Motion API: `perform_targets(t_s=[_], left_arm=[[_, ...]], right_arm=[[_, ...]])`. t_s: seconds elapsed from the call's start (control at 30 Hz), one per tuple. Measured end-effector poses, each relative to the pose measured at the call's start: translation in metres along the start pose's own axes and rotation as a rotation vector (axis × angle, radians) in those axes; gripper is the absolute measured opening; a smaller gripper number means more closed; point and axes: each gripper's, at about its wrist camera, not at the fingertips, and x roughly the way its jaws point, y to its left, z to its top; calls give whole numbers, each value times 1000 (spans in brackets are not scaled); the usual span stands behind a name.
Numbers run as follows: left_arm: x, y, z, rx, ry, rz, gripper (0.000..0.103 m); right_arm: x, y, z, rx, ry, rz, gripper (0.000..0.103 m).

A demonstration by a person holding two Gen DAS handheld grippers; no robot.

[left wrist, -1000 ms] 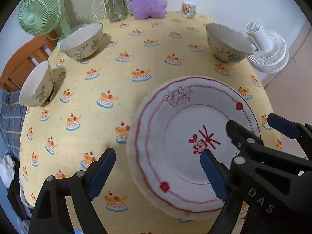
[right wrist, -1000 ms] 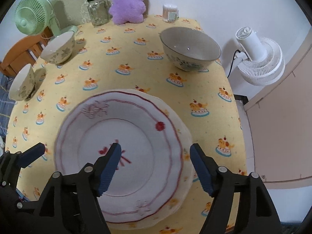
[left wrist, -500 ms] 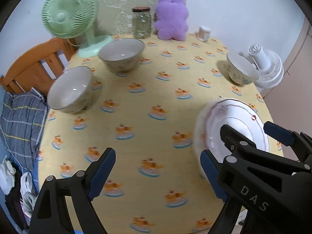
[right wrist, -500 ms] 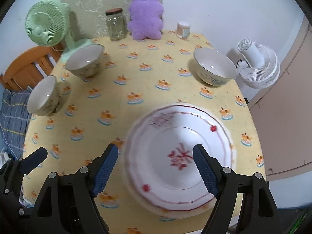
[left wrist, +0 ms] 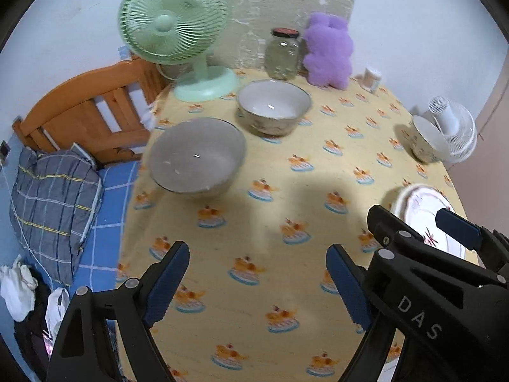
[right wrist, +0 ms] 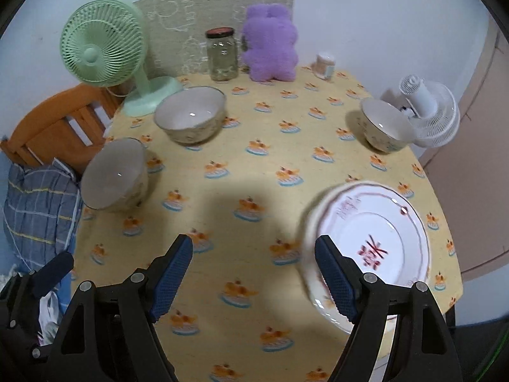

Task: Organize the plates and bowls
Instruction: 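Move the left gripper to the large grey bowl and grasp its rim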

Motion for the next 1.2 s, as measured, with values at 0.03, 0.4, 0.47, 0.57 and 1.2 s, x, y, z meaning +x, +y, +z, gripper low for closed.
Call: perform_targets(t_s=[0.03, 0.4, 0.47, 0.57, 1.2], left_arm=[[0, 6, 3, -7, -9, 10, 89], [32, 60, 40, -61, -39, 80, 75], [42, 72, 48, -88, -31, 88, 71], [56, 86, 58, -99, -23, 111, 66], [129, 119, 79, -111, 46, 144, 28]], right_arm=[[0, 7, 3, -5, -7, 5, 82], [29, 65, 43, -82, -34, 74, 81], [40, 75, 51, -84, -30, 92, 80], [56, 90, 63, -89, -22, 103, 76], [137, 135, 86, -130, 83, 174, 20]])
